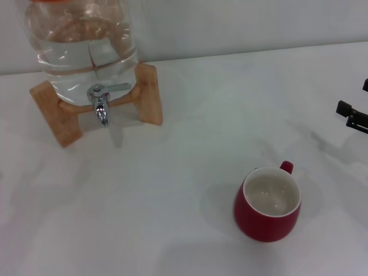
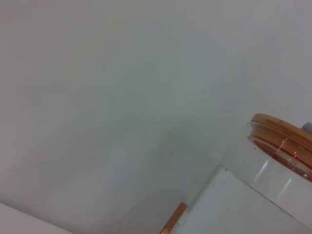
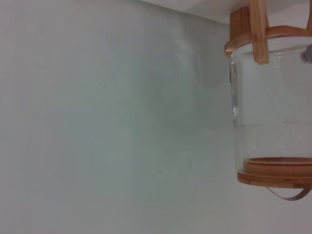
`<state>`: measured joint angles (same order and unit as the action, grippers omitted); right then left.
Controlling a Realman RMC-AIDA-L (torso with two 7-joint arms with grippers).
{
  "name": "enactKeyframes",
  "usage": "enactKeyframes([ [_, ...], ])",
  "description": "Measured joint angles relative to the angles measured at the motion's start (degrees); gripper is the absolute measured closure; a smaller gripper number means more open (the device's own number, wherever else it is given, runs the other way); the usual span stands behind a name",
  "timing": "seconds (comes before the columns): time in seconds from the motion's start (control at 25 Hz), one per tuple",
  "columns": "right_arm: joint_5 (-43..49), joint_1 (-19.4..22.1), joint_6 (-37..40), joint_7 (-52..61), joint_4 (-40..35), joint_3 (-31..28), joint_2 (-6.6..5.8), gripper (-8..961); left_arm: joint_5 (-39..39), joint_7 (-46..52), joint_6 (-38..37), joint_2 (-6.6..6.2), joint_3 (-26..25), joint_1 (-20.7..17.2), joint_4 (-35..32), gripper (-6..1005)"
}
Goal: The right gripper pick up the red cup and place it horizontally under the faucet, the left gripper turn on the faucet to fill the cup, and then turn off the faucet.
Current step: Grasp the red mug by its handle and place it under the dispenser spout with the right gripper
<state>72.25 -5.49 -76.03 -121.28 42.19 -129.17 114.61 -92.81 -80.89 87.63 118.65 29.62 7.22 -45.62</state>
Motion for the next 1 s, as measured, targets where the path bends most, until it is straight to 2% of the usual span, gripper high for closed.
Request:
enactKeyframes([
  [1.0,-0.3,-0.4,0.3,-0.2,-0.2,0.0,0.0,99,0.0,0.1,-0.4,-0.26,0.0,0.8,0.0,196],
])
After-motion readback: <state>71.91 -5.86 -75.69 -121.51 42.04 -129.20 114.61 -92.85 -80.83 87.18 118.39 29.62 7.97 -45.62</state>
